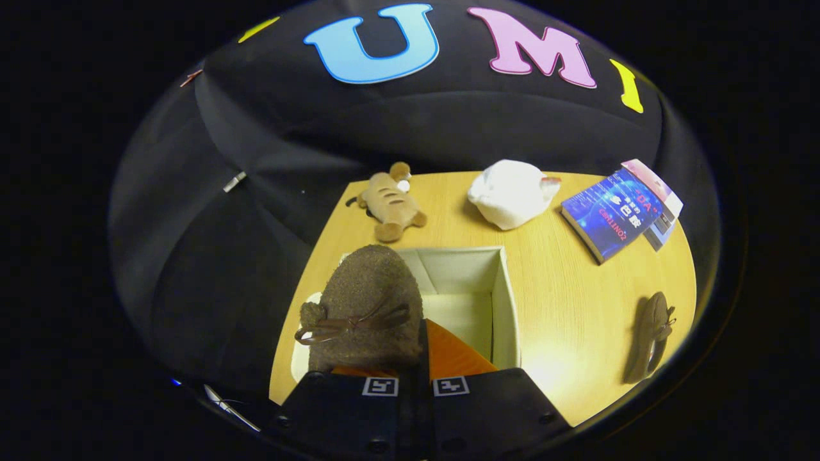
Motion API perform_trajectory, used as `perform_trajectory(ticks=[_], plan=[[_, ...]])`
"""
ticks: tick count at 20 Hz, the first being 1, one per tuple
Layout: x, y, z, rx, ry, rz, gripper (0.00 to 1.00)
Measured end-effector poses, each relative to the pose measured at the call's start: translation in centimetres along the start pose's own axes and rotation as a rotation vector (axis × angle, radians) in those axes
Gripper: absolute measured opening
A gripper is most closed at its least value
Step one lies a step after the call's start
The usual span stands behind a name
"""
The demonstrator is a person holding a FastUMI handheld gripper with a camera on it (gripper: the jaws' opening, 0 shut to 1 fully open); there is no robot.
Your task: Open the storage box then place both shoes into the box .Put the left shoe in first, then the right shoe, with the right side of both shoes facing outward in a uniform manner.
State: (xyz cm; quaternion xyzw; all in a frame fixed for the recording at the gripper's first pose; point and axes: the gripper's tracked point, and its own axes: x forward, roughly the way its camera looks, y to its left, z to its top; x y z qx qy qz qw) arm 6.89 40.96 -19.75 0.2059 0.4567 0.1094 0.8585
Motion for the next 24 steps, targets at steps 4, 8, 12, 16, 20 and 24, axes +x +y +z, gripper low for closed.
perform_trajectory(ticks=[4,8,12,16,20,24], plan=[[2.5,-0.1,-2.6,0.057,0.058,-0.061,0.05],[3.7,0.4,-4.1,0.060,0.091,-0.048,0.05],[4.0,0.8,-4.5,0.065,0.099,-0.022,0.07],[3.8,0.9,-4.4,0.060,0.104,-0.010,0.09],[3.7,1.2,-4.7,0.078,0.112,0.005,0.13],[3.3,5.1,-4.8,0.109,0.126,0.154,0.32]])
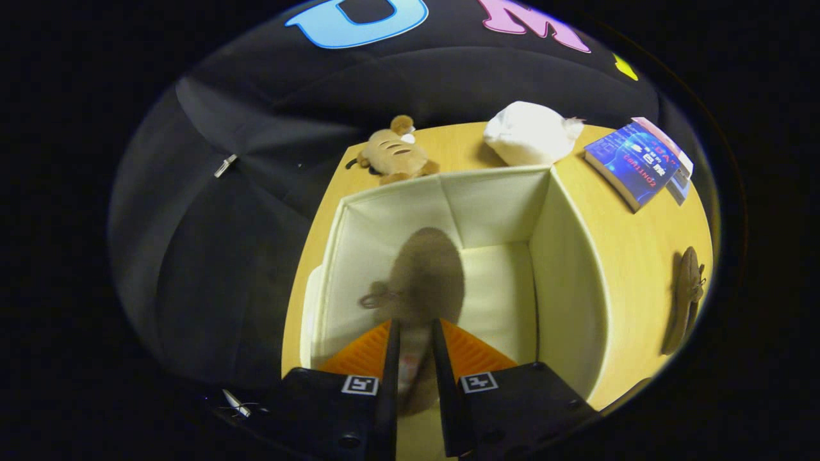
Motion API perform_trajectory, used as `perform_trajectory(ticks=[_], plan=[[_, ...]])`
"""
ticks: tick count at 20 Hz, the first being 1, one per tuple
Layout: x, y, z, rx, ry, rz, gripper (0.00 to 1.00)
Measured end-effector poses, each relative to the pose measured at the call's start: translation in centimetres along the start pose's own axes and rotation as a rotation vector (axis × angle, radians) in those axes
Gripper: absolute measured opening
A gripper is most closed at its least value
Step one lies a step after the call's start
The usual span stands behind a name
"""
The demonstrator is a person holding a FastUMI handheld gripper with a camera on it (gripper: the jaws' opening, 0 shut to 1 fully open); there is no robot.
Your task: Open the storage box then place both shoes into the box .Put the left shoe in first, then the right shoe, with the right side of both shoes facing outward in a uniform manner.
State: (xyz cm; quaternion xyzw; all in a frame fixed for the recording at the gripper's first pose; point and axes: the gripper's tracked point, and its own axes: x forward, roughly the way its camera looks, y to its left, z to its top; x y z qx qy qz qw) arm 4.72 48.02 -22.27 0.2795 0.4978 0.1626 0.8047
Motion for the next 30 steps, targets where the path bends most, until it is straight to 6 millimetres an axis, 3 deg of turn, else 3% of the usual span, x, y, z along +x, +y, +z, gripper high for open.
perform_trajectory(ticks=[1,2,4,5,8,12,16,19,22,27,30], plan=[[-0.5,1.0,0.2,0.003,-0.017,0.039,0.39],[-0.9,1.7,0.5,-0.004,-0.032,0.062,0.57],[-1.4,1.4,0.8,-0.041,-0.043,0.075,0.73],[-1.7,1.2,0.9,-0.052,-0.051,0.084,0.75],[-3.8,1.6,2.2,-0.083,-0.101,0.148,0.98],[-8.3,0.8,4.9,-0.178,-0.219,0.224,0.98],[-13.5,-2.1,7.5,-0.270,-0.325,0.250,0.99],[-17.6,-5.9,9.1,-0.341,-0.397,0.225,0.99],[-20.4,-11.2,10.0,-0.385,-0.429,0.163,0.99],[-23.8,-22.5,10.9,-0.433,-0.434,-0.011,0.99],[-25.1,-29.7,10.0,-0.443,-0.411,-0.127,0.99]])
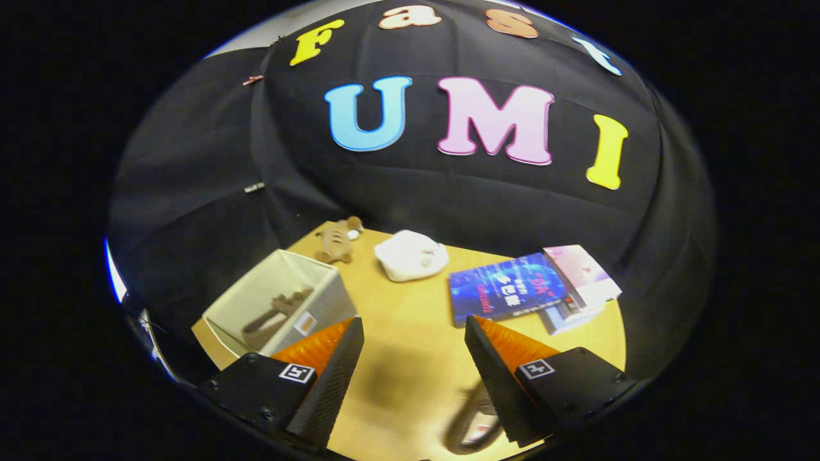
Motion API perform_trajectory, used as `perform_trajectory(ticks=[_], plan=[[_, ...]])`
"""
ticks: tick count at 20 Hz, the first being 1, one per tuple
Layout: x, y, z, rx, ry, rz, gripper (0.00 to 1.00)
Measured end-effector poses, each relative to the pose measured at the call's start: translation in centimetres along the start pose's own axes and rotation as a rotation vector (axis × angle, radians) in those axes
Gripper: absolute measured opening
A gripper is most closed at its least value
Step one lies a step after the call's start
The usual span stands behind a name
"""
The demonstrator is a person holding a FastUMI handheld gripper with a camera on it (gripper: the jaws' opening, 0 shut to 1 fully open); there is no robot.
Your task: Open the storage box then place both shoes into the box .Put the left shoe in first, then the right shoe, with the right side of both shoes facing outward in a uniform manner.
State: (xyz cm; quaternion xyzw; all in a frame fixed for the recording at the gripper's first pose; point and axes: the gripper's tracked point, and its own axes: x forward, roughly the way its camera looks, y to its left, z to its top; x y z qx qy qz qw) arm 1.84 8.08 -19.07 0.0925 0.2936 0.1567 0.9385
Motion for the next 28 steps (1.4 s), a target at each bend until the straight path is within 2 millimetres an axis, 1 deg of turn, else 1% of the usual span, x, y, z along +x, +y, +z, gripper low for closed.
perform_trajectory(ticks=[2,3,6,8,10,12,15,16,17,18,19,20,21,23,24,25,26,27,28], plan=[[-1.2,-3.8,-2.8,-0.017,0.045,-0.076,0.99],[-1.7,-5.3,-4.5,-0.021,0.080,-0.098,0.99],[-2.6,-8.9,-9.5,-0.023,0.167,-0.150,0.99],[-2.6,-10.4,-12.9,0.000,0.227,-0.164,0.97],[-2.6,-11.5,-16.0,0.017,0.283,-0.174,0.97],[-2.1,-12.1,-18.8,0.029,0.341,-0.172,0.97],[-0.9,-12.7,-22.2,0.006,0.422,-0.161,0.95],[-0.3,-13.1,-22.9,-0.017,0.441,-0.161,0.92],[-0.1,-13.3,-23.7,-0.035,0.458,-0.162,0.92],[0.5,-13.5,-24.1,-0.037,0.464,-0.165,0.91],[1.2,-13.4,-24.0,-0.023,0.459,-0.163,0.89],[2.0,-13.5,-23.8,-0.008,0.448,-0.160,0.85],[2.9,-13.5,-23.3,0.005,0.435,-0.158,0.84],[4.4,-13.6,-23.3,0.037,0.435,-0.156,0.77],[5.1,-13.2,-23.6,0.061,0.444,-0.150,0.69],[5.5,-13.6,-23.7,0.061,0.450,-0.167,0.65],[5.7,-14.6,-23.7,0.048,0.453,-0.210,0.53],[5.5,-15.3,-23.7,0.049,0.450,-0.254,0.43],[5.4,-15.7,-23.7,0.061,0.449,-0.285,0.17]])
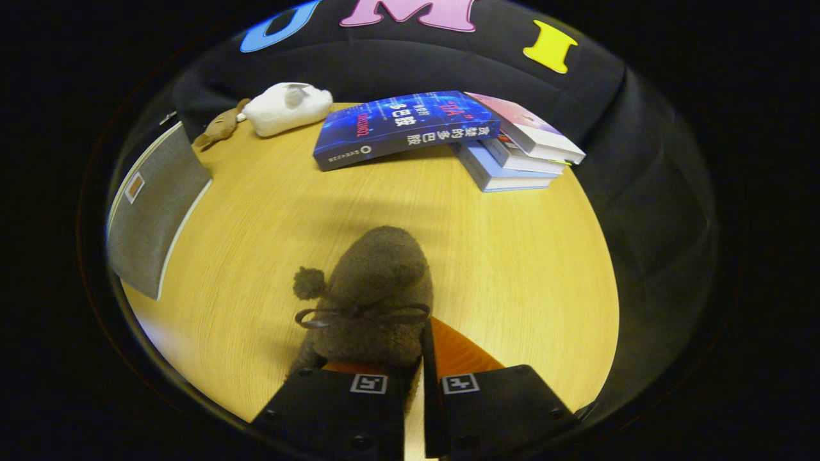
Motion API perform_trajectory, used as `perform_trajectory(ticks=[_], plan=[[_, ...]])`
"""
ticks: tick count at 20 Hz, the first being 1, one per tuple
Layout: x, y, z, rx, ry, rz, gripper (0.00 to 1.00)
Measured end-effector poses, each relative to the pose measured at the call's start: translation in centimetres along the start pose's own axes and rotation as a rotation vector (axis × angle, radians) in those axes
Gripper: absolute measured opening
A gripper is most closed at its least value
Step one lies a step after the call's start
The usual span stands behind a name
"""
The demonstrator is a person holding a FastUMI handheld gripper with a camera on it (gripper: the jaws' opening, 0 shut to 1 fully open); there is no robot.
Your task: Open the storage box then place both shoes into the box .Put the left shoe in first, then the right shoe, with the right side of both shoes facing outward in a uniform manner.
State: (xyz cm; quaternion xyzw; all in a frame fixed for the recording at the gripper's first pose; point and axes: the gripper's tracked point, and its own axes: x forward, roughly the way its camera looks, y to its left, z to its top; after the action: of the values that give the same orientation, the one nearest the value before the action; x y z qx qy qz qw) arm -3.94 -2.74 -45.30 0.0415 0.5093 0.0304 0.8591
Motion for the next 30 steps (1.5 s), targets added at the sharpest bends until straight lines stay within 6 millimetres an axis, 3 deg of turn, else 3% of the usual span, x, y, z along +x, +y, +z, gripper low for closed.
perform_trajectory(ticks=[2,7,11,18,23,25,28,30], plan=[[-0.4,0.1,-0.3,0.032,0.010,0.000,0.08],[-4.5,1.4,1.6,0.112,-0.048,0.035,0.08],[-9.6,3.7,6.4,0.134,-0.159,0.066,0.08],[-18.5,10.1,15.9,0.154,-0.315,0.106,0.08],[-21.8,17.2,20.4,0.185,-0.321,0.188,0.08],[-22.5,21.0,21.8,0.171,-0.315,0.222,0.08],[-22.9,27.3,23.3,0.190,-0.290,0.297,0.08],[-22.2,30.5,23.8,0.196,-0.268,0.300,0.08]])
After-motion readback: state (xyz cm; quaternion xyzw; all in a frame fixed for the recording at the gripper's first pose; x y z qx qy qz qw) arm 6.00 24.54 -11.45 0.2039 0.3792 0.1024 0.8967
